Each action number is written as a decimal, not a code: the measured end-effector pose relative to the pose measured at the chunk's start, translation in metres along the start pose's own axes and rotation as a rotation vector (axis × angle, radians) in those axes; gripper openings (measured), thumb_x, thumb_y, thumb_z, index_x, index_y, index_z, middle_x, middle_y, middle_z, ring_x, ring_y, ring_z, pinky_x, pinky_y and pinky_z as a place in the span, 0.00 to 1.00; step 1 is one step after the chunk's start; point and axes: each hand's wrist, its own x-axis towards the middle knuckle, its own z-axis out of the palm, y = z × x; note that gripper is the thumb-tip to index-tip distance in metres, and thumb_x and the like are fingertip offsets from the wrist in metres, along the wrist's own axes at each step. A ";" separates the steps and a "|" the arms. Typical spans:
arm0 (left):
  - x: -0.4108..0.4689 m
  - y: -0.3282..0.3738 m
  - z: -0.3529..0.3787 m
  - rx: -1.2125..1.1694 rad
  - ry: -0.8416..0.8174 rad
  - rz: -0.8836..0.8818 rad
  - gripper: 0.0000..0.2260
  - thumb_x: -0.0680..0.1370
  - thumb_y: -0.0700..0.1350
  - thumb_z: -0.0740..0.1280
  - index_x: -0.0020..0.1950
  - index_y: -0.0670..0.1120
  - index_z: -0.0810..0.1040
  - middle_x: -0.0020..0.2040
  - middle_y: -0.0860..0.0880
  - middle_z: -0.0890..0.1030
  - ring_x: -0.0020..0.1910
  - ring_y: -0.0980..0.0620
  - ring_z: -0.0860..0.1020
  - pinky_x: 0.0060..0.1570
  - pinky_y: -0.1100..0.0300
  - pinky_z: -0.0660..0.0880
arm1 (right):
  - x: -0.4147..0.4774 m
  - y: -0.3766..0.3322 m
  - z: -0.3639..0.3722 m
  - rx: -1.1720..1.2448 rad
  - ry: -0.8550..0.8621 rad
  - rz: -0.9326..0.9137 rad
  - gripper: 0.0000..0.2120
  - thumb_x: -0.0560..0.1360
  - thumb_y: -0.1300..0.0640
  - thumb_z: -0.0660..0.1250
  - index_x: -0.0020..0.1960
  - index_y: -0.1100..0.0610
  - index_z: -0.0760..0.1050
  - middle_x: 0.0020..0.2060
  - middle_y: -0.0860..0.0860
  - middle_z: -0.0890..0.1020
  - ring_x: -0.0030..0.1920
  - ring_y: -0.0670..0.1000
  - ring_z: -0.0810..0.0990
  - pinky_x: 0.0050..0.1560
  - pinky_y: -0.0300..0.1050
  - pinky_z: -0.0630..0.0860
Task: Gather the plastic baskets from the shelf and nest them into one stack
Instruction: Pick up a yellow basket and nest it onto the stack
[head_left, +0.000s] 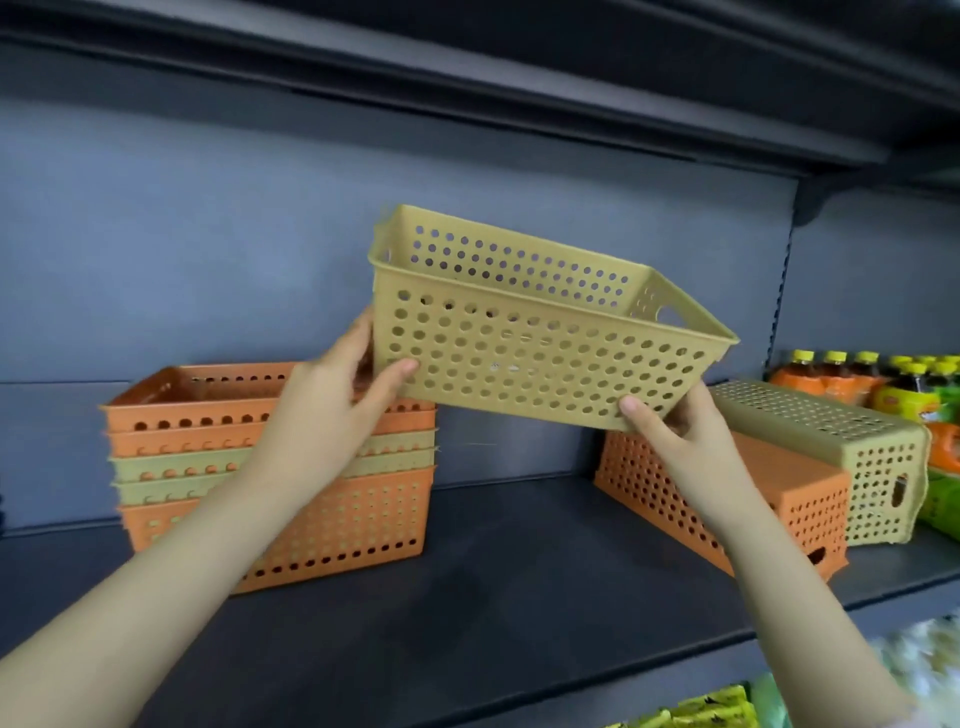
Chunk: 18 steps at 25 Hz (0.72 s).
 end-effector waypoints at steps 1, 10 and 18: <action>0.002 -0.007 -0.012 0.015 0.020 0.001 0.21 0.79 0.55 0.64 0.71 0.53 0.71 0.56 0.59 0.82 0.50 0.53 0.83 0.57 0.55 0.78 | 0.005 -0.006 0.014 -0.004 -0.014 -0.020 0.20 0.76 0.50 0.69 0.67 0.49 0.70 0.58 0.38 0.80 0.57 0.36 0.78 0.59 0.40 0.73; -0.011 -0.095 -0.113 0.163 0.070 -0.118 0.15 0.80 0.50 0.65 0.66 0.48 0.73 0.52 0.59 0.79 0.47 0.60 0.77 0.43 0.78 0.68 | 0.042 -0.053 0.145 0.002 -0.156 -0.138 0.19 0.73 0.50 0.72 0.61 0.48 0.72 0.60 0.47 0.79 0.60 0.46 0.78 0.63 0.48 0.75; -0.021 -0.140 -0.130 0.045 0.123 -0.195 0.25 0.78 0.49 0.67 0.74 0.49 0.65 0.65 0.58 0.75 0.64 0.59 0.73 0.58 0.62 0.69 | 0.044 -0.040 0.204 0.120 -0.224 -0.202 0.57 0.72 0.61 0.74 0.68 0.25 0.31 0.73 0.43 0.68 0.70 0.42 0.71 0.71 0.53 0.67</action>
